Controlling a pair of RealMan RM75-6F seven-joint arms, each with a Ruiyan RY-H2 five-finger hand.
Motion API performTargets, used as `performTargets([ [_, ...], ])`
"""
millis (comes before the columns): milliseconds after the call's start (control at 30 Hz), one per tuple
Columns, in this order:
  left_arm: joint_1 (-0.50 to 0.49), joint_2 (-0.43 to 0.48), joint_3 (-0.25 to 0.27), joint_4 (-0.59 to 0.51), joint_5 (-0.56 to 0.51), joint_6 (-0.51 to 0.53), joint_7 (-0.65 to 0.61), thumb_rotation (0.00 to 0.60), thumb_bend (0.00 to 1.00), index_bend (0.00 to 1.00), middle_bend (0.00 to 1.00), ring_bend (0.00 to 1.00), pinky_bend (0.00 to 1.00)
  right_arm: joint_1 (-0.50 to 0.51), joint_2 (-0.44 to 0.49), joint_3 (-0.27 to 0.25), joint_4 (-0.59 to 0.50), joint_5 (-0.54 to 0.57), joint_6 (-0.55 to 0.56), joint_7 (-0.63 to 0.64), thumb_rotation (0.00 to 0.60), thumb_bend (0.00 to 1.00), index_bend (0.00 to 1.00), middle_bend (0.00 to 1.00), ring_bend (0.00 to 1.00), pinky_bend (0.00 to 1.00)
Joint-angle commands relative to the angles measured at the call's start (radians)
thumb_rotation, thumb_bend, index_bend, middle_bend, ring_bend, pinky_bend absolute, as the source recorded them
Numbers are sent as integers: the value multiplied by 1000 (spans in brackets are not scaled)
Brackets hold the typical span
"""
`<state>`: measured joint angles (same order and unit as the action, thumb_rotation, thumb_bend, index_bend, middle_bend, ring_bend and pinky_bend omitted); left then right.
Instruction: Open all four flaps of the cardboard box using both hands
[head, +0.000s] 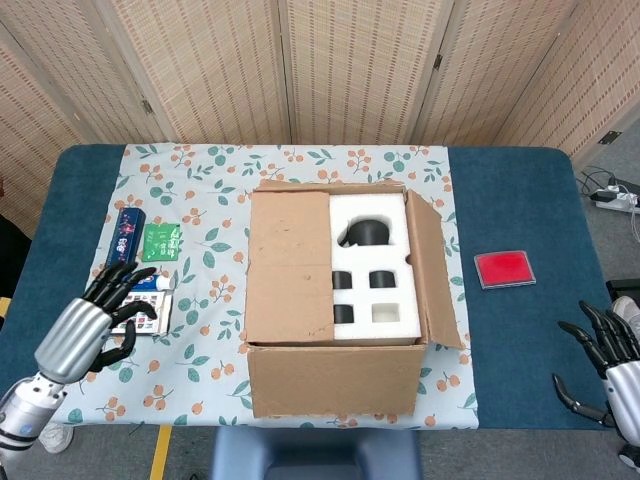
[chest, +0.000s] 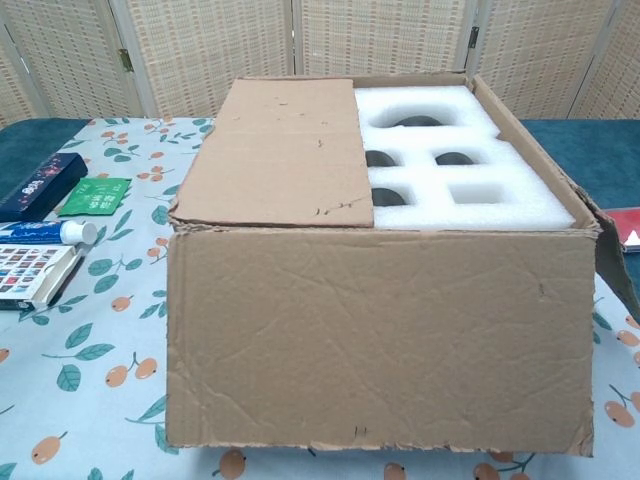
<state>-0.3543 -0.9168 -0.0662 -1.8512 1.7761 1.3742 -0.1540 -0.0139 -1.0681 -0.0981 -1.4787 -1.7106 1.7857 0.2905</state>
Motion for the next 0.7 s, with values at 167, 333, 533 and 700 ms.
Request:
performTargets([
  [167, -242, -46, -124, -109, -182, -321, 126, 600, 851, 525, 135, 0, 0, -48, -22, 17, 72, 27, 48, 114, 253, 487, 166, 0, 0, 0],
  [333, -335, -132, -175, -76, -333, -423, 183, 600, 838, 573, 139, 0, 0, -59, -21, 27, 128, 68, 20, 223, 252, 488, 171, 0, 0, 0],
  [533, -429, -229, -200, 26, -448, -512, 232, 600, 996, 582, 142, 0, 0, -78, -19, 50, 174, 108, 17, 304, 253, 487, 172, 0, 0, 0],
  [700, -496, -296, -207, 125, -511, -574, 247, 600, 1000, 583, 141, 0, 0, -93, -25, 64, 205, 135, 5, 345, 254, 487, 172, 0, 0, 0],
])
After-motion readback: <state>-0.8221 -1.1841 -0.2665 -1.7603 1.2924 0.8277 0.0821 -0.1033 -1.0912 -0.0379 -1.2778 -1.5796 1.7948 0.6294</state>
